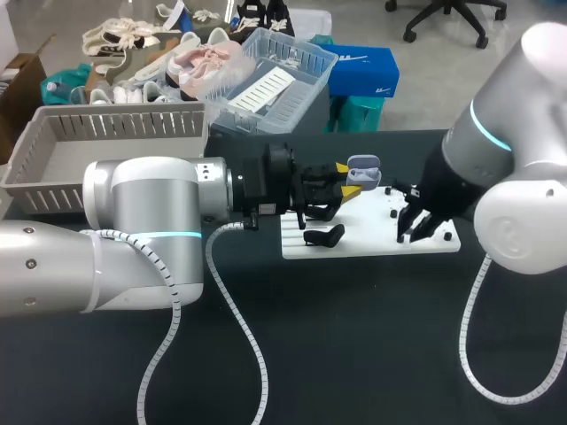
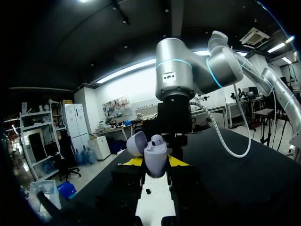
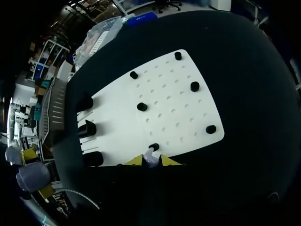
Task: Pick up each earbud case from the left stands, insert the matching earbuds, close the lid, and place the case in the box.
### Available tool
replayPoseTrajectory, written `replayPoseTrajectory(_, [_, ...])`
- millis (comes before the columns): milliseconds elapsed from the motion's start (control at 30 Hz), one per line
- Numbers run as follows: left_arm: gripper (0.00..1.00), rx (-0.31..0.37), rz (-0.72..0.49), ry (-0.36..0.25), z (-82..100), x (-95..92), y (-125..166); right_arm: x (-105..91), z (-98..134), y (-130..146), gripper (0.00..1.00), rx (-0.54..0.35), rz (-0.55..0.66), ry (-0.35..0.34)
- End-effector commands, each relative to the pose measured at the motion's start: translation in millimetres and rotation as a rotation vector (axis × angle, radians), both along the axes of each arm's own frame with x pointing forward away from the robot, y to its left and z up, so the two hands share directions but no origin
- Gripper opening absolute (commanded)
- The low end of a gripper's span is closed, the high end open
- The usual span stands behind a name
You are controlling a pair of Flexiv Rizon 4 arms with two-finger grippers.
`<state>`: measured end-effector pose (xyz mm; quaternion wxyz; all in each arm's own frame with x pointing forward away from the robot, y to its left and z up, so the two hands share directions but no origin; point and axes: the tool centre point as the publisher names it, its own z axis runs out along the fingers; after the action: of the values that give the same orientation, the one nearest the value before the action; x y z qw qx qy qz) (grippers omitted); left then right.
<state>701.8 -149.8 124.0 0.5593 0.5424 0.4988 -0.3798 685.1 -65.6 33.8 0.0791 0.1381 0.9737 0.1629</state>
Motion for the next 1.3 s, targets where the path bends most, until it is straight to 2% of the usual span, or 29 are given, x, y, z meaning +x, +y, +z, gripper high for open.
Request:
replayPoseTrajectory(33, [0.00, -0.003, 0.004, -0.002, -0.8, -0.4, 0, -12.6, 10, -2, 0.00, -0.010, -0.015, -0.021])
replayPoseTrajectory(300, [0.00, -0.003, 0.004, -0.002, -0.8, -0.4, 0, -31.8, 24, 0, 0.00, -0.008, -0.046, -0.036])
replayPoseTrajectory(433, [0.00, -0.003, 0.004, -0.002, -0.8, -0.4, 0, -42.1, 35, 8, 0.00, -0.014, -0.034, -0.051])
replayPoseTrajectory(667, [0.00, -0.003, 0.004, -0.002, -0.8, -0.4, 0, -56.3, 62, 29, 0.00, -0.074, 0.023, -0.082])
replayPoseTrajectory(867, [0.00, -0.003, 0.004, -0.002, -0.8, -0.4, 0, -61.8, 84, 46, 0.00, -0.114, 0.121, -0.106])
replayPoseTrajectory(1000, [0.00, -0.003, 0.004, -0.002, -0.8, -0.4, 0, -61.3, 93, 51, 0.00, -0.141, 0.204, -0.087])
replayPoseTrajectory(1167, [0.00, -0.003, 0.004, -0.002, -0.8, -0.4, 0, -60.2, 107, 60, 0.00, -0.146, 0.370, -0.079])
replayPoseTrajectory(1300, [0.00, -0.003, 0.004, -0.002, -0.8, -0.4, 0, -57.5, 122, 63, 0.00, -0.176, 0.450, -0.091])
